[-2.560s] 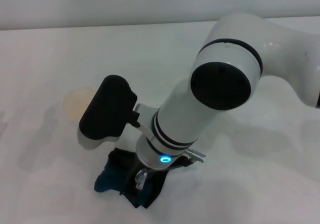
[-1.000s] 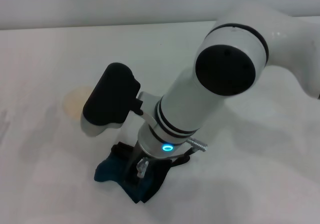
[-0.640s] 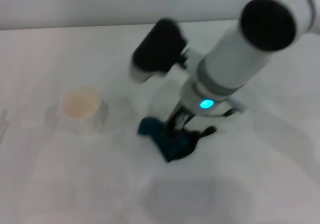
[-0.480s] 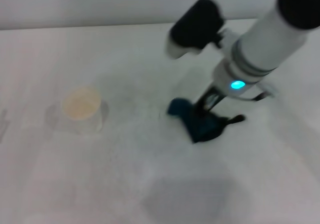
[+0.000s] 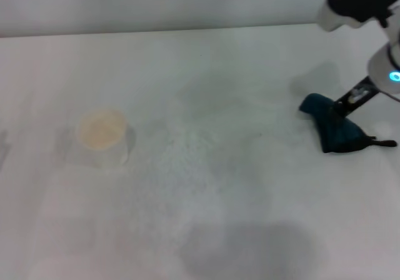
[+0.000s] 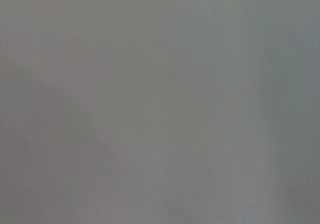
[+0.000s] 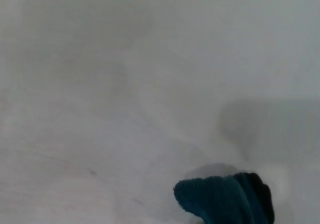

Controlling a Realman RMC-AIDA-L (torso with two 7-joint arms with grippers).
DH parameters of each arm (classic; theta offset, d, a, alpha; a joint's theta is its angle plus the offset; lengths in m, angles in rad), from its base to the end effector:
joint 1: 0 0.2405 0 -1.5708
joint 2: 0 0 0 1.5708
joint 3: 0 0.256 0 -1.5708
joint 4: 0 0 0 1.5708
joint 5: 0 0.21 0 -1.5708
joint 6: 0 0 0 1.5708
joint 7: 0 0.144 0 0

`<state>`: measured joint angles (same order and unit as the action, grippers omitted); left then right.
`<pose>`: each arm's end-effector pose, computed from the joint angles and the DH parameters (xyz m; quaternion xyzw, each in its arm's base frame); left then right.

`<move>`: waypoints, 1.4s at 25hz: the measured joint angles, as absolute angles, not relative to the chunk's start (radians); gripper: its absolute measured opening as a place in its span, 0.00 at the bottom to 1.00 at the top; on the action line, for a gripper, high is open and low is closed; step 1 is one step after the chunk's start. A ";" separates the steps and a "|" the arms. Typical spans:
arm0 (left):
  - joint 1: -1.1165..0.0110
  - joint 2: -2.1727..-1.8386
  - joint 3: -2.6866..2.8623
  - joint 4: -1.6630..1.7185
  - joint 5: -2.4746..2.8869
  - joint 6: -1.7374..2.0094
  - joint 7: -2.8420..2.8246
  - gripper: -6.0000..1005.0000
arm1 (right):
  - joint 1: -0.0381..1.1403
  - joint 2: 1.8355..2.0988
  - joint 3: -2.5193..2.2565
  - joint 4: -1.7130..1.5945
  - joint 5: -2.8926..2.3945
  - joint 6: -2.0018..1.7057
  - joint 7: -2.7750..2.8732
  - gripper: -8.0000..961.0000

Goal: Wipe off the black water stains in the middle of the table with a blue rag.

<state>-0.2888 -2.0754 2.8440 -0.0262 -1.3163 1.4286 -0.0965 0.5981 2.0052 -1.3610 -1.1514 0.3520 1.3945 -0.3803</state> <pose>-0.3743 0.2579 0.0154 -0.7007 -0.1569 -0.2428 0.6523 0.2556 0.3767 0.0283 -0.8177 0.4417 -0.2333 0.2862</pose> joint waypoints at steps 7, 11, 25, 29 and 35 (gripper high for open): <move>-0.310 -2.074 2.844 -0.028 -1.317 1.407 -0.097 0.86 | 0.574 2.004 -1.293 -1.121 0.342 1.406 -0.419 0.11; -0.318 -2.074 2.844 -0.028 -1.317 1.396 -0.094 0.86 | 0.567 2.003 -1.291 -1.116 0.333 1.412 -0.423 0.11; -0.323 -2.075 2.844 -0.028 -1.316 1.382 -0.093 0.86 | 0.524 2.008 -1.246 -1.185 0.278 1.412 -0.381 0.25; -0.322 -2.076 2.844 -0.025 -1.316 1.382 -0.093 0.86 | 0.513 2.008 -1.207 -1.252 0.309 1.420 -0.412 0.33; -0.325 -2.075 2.844 -0.020 -1.316 1.382 -0.092 0.86 | 0.507 2.006 -1.023 -1.303 0.442 1.407 -0.536 0.33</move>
<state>-0.3247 -2.0754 2.8440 -0.0203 -1.3161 1.3825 -0.0921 0.5071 2.0064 -1.0232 -1.3026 0.4417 1.4068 -0.5357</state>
